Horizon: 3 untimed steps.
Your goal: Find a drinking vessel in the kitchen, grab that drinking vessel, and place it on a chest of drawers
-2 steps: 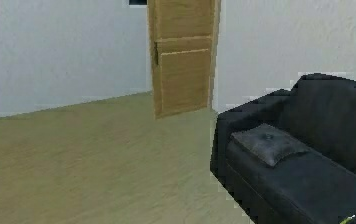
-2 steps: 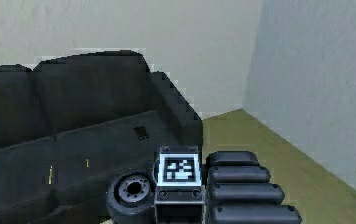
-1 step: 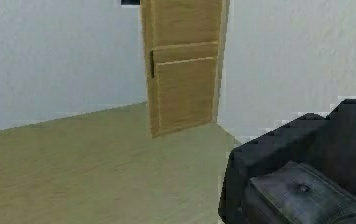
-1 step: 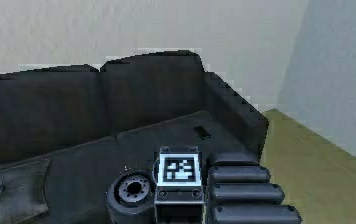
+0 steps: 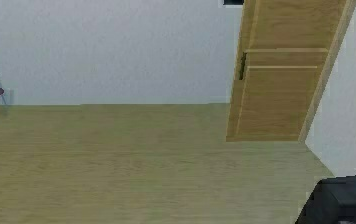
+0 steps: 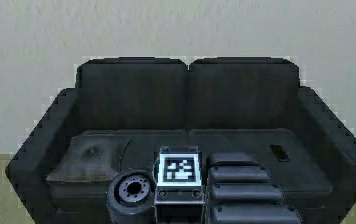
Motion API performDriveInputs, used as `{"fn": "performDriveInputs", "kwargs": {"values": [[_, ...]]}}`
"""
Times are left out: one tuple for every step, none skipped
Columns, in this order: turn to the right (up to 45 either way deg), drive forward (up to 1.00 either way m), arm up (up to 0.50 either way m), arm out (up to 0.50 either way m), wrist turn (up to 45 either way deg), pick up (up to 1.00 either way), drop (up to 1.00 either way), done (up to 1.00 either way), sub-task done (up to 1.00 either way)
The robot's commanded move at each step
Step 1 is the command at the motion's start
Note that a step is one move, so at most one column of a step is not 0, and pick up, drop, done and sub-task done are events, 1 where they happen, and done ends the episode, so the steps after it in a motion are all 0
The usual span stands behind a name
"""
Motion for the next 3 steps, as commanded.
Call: {"fn": "performDriveInputs", "kwargs": {"values": [[0.0, 0.05, 0.00, 0.00, 0.0, 0.00, 0.00, 0.00, 0.00], [0.0, 0.75, 0.00, 0.00, 0.0, 0.00, 0.00, 0.00, 0.00], [-36.0, 0.00, 0.00, 0.00, 0.0, 0.00, 0.00, 0.00, 0.00]]}}
